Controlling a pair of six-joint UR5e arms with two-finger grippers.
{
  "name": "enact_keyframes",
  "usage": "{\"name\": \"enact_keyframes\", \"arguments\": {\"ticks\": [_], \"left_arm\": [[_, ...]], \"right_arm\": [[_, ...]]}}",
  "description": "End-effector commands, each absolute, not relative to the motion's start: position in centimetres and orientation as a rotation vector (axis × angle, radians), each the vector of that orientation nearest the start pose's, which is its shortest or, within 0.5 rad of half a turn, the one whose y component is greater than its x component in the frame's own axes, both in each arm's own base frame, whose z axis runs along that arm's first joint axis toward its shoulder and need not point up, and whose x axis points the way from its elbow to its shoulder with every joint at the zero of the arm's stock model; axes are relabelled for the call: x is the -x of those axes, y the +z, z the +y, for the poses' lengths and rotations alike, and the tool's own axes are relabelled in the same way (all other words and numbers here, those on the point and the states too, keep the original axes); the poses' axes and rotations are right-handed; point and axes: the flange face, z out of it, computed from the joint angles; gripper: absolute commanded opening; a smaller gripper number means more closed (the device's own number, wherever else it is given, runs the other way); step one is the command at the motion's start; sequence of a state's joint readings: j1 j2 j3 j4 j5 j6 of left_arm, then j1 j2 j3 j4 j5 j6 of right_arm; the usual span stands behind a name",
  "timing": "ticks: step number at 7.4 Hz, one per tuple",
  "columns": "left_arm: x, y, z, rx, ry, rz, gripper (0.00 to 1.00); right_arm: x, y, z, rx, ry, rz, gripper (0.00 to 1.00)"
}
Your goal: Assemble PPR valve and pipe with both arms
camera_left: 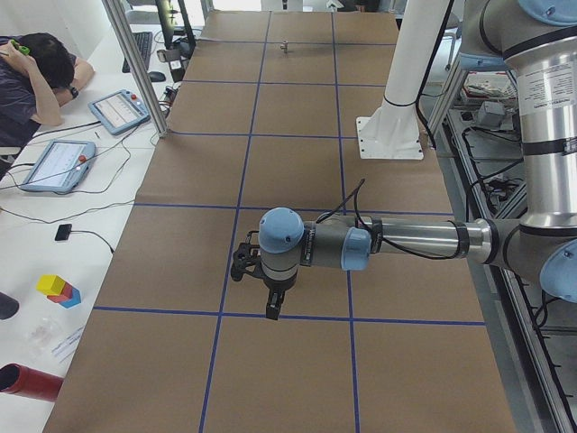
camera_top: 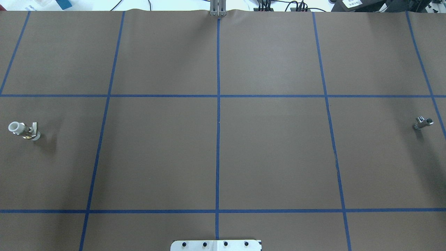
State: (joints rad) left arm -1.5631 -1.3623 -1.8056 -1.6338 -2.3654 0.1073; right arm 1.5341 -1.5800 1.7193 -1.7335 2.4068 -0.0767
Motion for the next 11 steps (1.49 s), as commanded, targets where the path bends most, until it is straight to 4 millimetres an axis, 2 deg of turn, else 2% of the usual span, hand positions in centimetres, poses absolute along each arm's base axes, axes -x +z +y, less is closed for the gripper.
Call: {"name": "enact_keyframes", "arguments": {"ticks": [1,4,5,6,7,9,11], "left_arm": [[5.9,63.3,-40.5,-0.116,0.142,0.783,1.0],[5.8,62.7,-40.9,-0.129,0.148,0.789,1.0],[5.7,60.6,-41.1,-0.163,0.165,0.787,1.0],[5.5,59.2,-42.4,-0.197,0.182,0.783,1.0],[5.4,57.4,-42.5,-0.222,0.19,0.779,1.0],[2.8,54.9,-44.4,-0.234,0.226,0.785,1.0],[-2.3,52.5,-46.4,-0.136,0.097,0.829,1.0]], "right_arm": [[-4.2,59.9,-48.5,-0.001,-0.1,-0.837,0.99],[-4.2,60.0,-48.5,-0.001,-0.1,-0.835,0.99],[-4.2,60.1,-48.5,0.001,-0.099,-0.835,0.99],[-4.2,60.2,-48.5,0.003,-0.097,-0.835,0.99],[-4.2,60.2,-48.5,0.003,-0.097,-0.835,0.99],[-4.2,60.2,-48.5,0.003,-0.097,-0.835,0.99],[-4.2,60.1,-48.5,-0.001,-0.1,-0.835,0.99]]}}
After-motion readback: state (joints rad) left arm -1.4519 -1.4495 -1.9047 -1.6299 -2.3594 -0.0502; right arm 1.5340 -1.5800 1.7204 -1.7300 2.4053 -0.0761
